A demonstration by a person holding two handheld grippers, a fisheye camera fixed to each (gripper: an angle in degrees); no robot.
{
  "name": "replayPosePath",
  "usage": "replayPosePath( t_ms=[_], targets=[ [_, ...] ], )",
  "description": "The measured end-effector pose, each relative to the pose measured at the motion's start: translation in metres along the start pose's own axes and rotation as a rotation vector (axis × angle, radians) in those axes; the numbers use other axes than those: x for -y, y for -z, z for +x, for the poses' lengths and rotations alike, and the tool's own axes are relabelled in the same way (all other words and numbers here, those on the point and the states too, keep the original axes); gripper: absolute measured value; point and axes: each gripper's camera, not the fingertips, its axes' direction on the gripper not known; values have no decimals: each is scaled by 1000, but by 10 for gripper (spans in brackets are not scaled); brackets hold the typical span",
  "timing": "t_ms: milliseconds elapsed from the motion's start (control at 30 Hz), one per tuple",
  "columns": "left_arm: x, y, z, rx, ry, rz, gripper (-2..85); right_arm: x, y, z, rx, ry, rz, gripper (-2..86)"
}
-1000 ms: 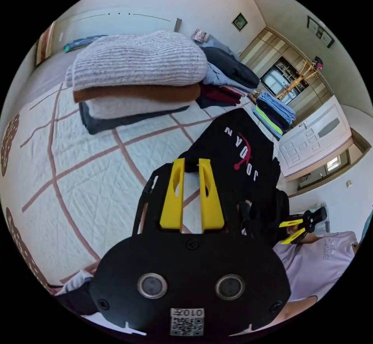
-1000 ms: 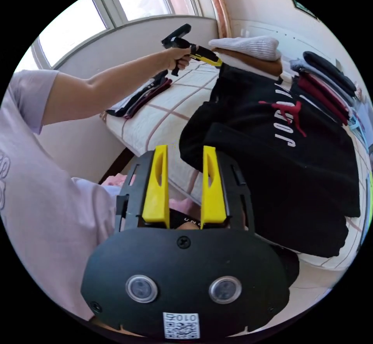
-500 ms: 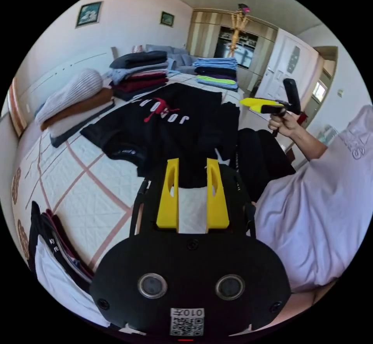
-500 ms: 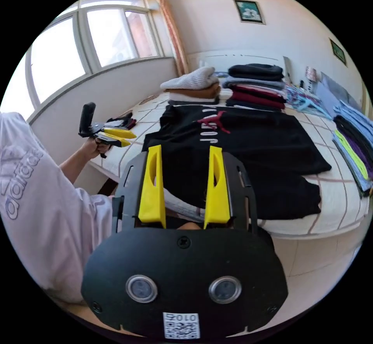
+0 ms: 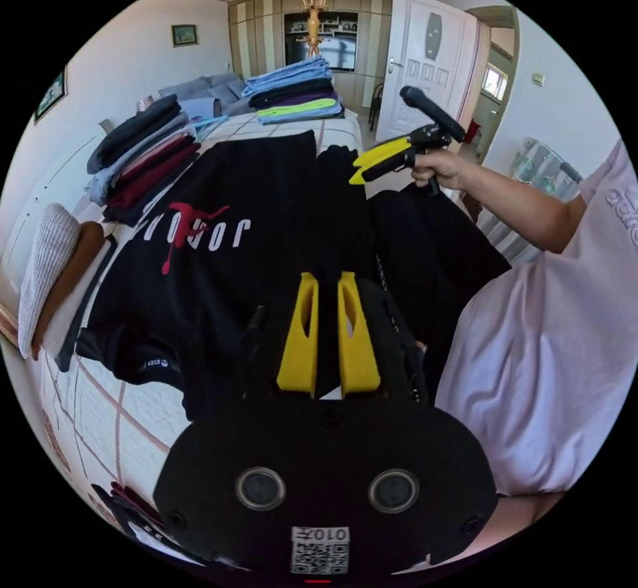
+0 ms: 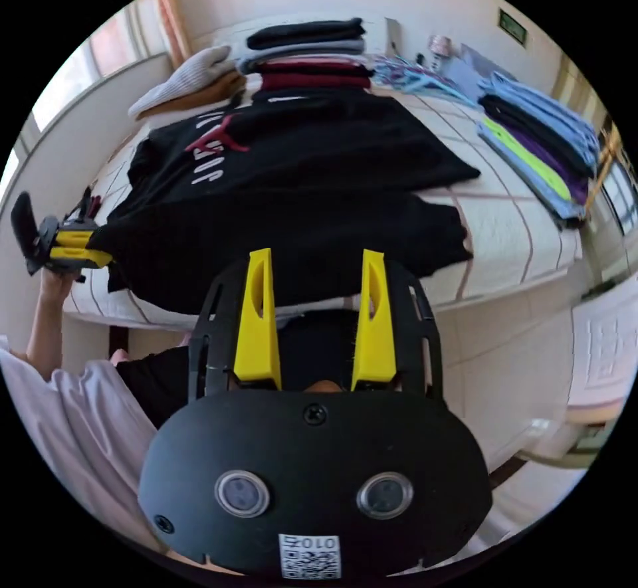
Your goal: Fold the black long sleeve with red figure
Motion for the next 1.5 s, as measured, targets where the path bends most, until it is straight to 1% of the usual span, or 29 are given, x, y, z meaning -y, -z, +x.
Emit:
replayPosePath(
  t_ms=[67, 133, 167, 233, 267, 333, 433, 500, 567, 600, 700, 767, 833, 900, 933, 967, 1000, 1033, 1067, 1100, 1133, 1200, 1267, 1300, 1333, 1367, 1400, 1433, 1500],
  targets=[
    [0, 19, 19, 17, -11, 25, 55, -22, 0, 19, 105, -145, -23, 184],
    [0, 46, 44, 51, -35, 60, 46, -33, 2, 22, 217, -181, -44, 186],
    [0, 53, 50, 56, -47, 69, 44, -39, 4, 22, 328, -194, -32, 187],
    [1, 69, 69, 75, -112, 77, 38, -42, 3, 21, 487, -211, -6, 185],
    [0, 72, 73, 84, -127, 76, 37, -40, -2, 21, 511, -223, -12, 183],
    [-3, 77, 82, 104, -144, 78, 31, -34, -13, 24, 498, -251, -19, 176],
    [-12, 77, 88, 85, -123, 73, 25, -25, -22, 38, 581, -354, 9, 139],
    [-19, 78, 92, 88, -114, 72, 23, -21, -17, 39, 537, -383, 8, 88],
    [-24, 80, 98, 94, -115, 51, 20, -24, 12, 36, 497, -363, 81, 44],
    [-27, 81, 104, 100, -132, 35, 19, -26, 23, 35, 490, -351, 108, 42],
    [-32, 79, 121, 81, -199, -11, 15, -48, 92, 33, 385, -290, 216, 37],
    [-35, 76, 132, 47, -245, -25, 13, -87, 156, 36, 305, -259, 325, 35],
    [-40, 63, 147, -18, -318, -69, 10, -122, 201, 38, 269, -230, 381, 35],
    [-43, 48, 158, -64, -374, -103, 12, -151, 227, 36, 248, -176, 338, 35],
    [-45, 36, 164, -93, -400, -129, 16, -163, 227, 34, 252, -151, 224, 35],
    [-47, 29, 166, -108, -408, -150, 18, -172, 212, 32, 229, -154, 71, 37],
    [-49, 11, 166, -171, -416, -206, 25, -176, 202, 30, 204, -158, -16, 38],
    [-53, -9, 164, -322, -417, -274, 35, -181, 179, 24, 141, -160, -181, 41],
    [-55, -20, 162, -404, -407, -317, 38, -183, 163, 13, 64, -145, -297, 41],
    [-61, -35, 153, -526, -364, -384, 46, -183, 160, 8, 29, -132, -326, 40],
    [-66, -32, 139, -545, -312, -336, 52, -178, 162, -1, -8, -109, -337, 40],
    [-75, -14, 111, -506, -246, -258, 63, -160, 178, -9, 0, -87, -277, 41],
    [-85, 5, 68, -417, -127, -189, 74, -120, 208, -10, 39, -59, -50, 49],
    [-93, 16, 34, -319, -11, -152, 81, -109, 212, -8, 48, -55, 9, 52],
    [-105, 26, -6, -192, 157, -131, 87, -82, 214, 1, 44, -74, 98, 66],
    [-112, 31, -27, -127, 256, -125, 90, -51, 208, 12, 19, -117, 141, 84],
    [-131, 44, -66, -26, 455, -87, 96, -35, 203, 19, 11, -142, 153, 94],
    [-153, 61, -95, 17, 610, 1, 100, -4, 190, 31, 12, -193, 163, 110],
    [-185, 82, -124, 54, 780, 131, 105, 39, 169, 45, 9, -269, 187, 126]
  ],
)
